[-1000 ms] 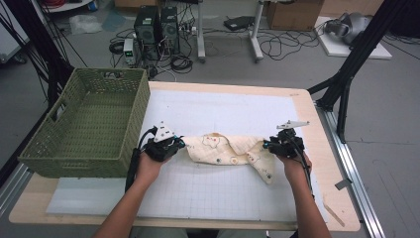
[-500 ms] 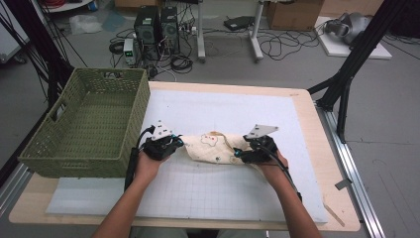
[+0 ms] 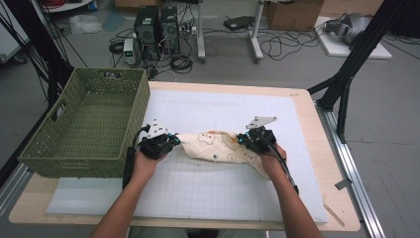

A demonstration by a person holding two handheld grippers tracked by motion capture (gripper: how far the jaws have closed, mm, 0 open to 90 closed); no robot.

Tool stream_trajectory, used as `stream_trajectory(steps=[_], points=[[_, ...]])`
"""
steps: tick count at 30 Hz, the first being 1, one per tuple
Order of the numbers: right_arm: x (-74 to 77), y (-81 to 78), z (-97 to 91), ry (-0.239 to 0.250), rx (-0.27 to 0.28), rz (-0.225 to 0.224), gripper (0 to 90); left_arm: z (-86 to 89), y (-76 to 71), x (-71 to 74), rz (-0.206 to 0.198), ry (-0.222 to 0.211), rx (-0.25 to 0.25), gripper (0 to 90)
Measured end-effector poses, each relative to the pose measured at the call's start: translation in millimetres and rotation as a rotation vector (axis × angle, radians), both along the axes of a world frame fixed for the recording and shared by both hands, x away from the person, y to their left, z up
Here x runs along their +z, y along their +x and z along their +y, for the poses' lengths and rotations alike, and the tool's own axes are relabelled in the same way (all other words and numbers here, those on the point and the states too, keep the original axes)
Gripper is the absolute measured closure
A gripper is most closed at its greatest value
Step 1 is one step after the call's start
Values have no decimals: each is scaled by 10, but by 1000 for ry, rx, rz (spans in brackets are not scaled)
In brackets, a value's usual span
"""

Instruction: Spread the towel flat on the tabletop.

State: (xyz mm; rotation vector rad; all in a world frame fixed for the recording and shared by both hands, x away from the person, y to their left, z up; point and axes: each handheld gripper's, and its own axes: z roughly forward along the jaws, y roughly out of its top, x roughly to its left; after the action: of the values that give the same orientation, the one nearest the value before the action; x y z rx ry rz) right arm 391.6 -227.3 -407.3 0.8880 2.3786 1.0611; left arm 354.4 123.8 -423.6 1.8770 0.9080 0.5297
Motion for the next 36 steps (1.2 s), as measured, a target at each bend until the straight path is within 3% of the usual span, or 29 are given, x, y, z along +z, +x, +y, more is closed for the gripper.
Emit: stream_trajectory(steps=[3,4,5,6,7,8,9,10,11,12,13,15,17,19,22,25,27,28,32,33,36], points=[[50,112,-15,11,-25,-15,869,-25,11,-18,8,4,15,853],[59,250,-33,1,-52,-8,868,-42,14,-31,21,3,16,785],[59,250,-33,1,-52,-8,868,-62,16,-42,34,1,21,785],[43,383,-54,-24,-79,5,868,-75,17,-48,45,0,24,705],[35,439,-70,-28,-99,7,869,-87,18,-52,49,-5,26,651],[35,439,-70,-28,-99,7,869,-97,19,-54,53,-10,39,651],[13,529,-111,-56,-155,-3,868,-104,22,-55,65,-26,56,503],[13,529,-111,-56,-155,-3,868,-97,22,-50,75,-27,65,503],[-44,603,-202,-93,-262,31,868,-97,9,-36,71,-34,68,438],[-44,603,-202,-93,-262,31,868,-97,9,-36,71,-34,68,431],[-95,634,-322,-98,-338,62,861,-92,-4,-26,61,-30,63,428],[-103,632,-371,-86,-365,62,840,-87,-33,-13,43,-35,56,421],[-77,587,-427,-42,-386,47,700,-85,-57,-11,42,-38,34,418],[-59,558,-429,-25,-379,36,668,-97,-81,-15,42,-33,17,415],[-12,432,-391,0,-326,12,577,-117,-122,2,44,-34,-22,400],[13,362,-369,27,-300,14,513,-121,-213,10,0,-64,-39,397],[41,271,-347,50,-279,-2,492,-118,-262,-18,6,-63,-53,366],[71,183,-329,50,-260,-28,441,-112,-280,-30,7,-65,-57,341],[125,25,-320,75,-209,-48,395,-48,-367,-72,8,-94,-53,328],[144,-82,-304,89,-183,-59,363,-33,-382,-76,6,-98,-53,325],[153,-184,-272,89,-153,-54,336,8,-411,-71,3,-111,-49,325]])
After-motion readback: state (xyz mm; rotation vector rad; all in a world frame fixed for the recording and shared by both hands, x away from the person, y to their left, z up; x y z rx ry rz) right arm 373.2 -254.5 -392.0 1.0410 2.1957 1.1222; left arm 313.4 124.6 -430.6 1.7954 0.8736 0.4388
